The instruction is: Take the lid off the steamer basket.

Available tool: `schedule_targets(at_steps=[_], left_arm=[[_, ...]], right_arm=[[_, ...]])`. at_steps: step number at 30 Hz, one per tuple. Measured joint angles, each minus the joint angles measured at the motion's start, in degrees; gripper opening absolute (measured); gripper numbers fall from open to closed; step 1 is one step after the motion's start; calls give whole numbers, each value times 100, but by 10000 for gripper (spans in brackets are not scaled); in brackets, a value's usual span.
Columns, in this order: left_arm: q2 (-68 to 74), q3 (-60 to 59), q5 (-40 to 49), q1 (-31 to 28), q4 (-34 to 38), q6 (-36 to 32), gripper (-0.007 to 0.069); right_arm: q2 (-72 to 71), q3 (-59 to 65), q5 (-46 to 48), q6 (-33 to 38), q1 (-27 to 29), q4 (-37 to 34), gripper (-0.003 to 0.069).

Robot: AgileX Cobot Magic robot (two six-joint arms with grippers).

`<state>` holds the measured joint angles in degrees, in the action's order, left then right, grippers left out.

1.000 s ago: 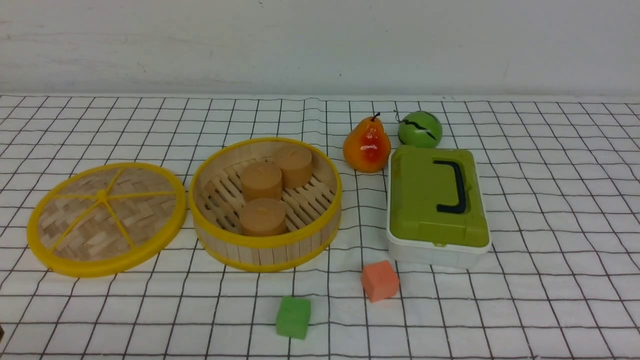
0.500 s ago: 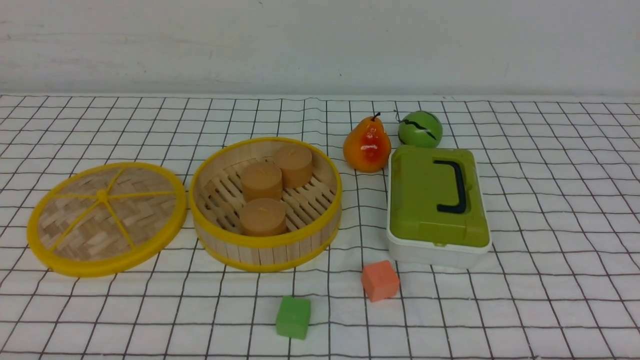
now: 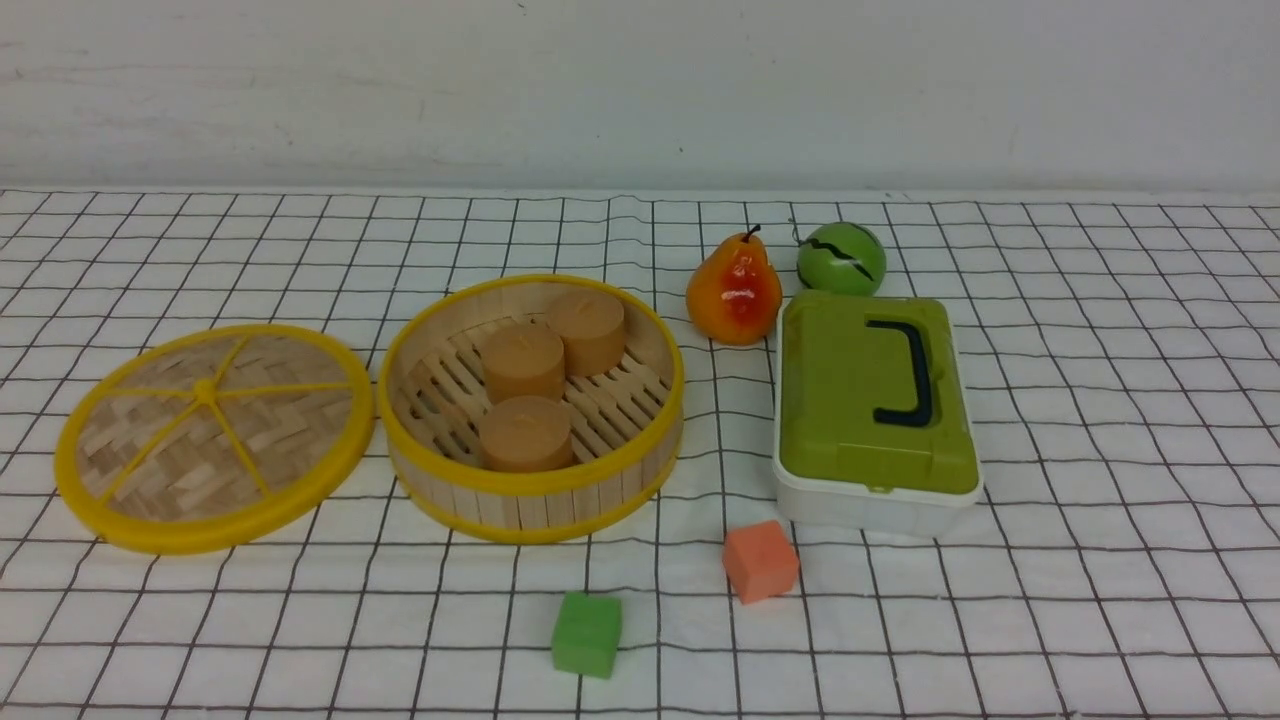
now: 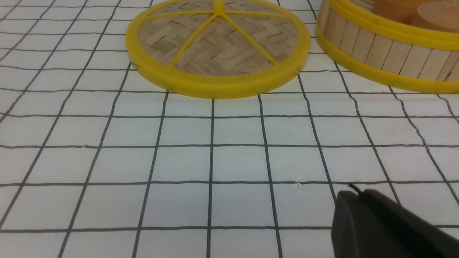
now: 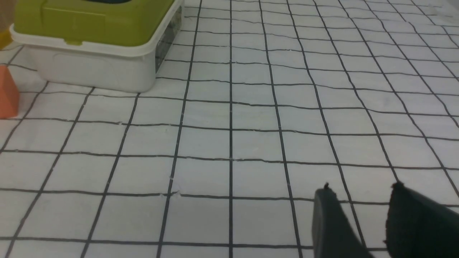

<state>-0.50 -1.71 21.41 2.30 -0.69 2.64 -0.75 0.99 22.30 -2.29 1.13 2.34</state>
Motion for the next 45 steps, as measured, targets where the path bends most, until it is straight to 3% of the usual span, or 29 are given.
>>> schedule_targets(at_steps=[45], left_arm=[[0,0,0,0,-2,0,20]], right_arm=[[0,0,0,0,0,0,239]])
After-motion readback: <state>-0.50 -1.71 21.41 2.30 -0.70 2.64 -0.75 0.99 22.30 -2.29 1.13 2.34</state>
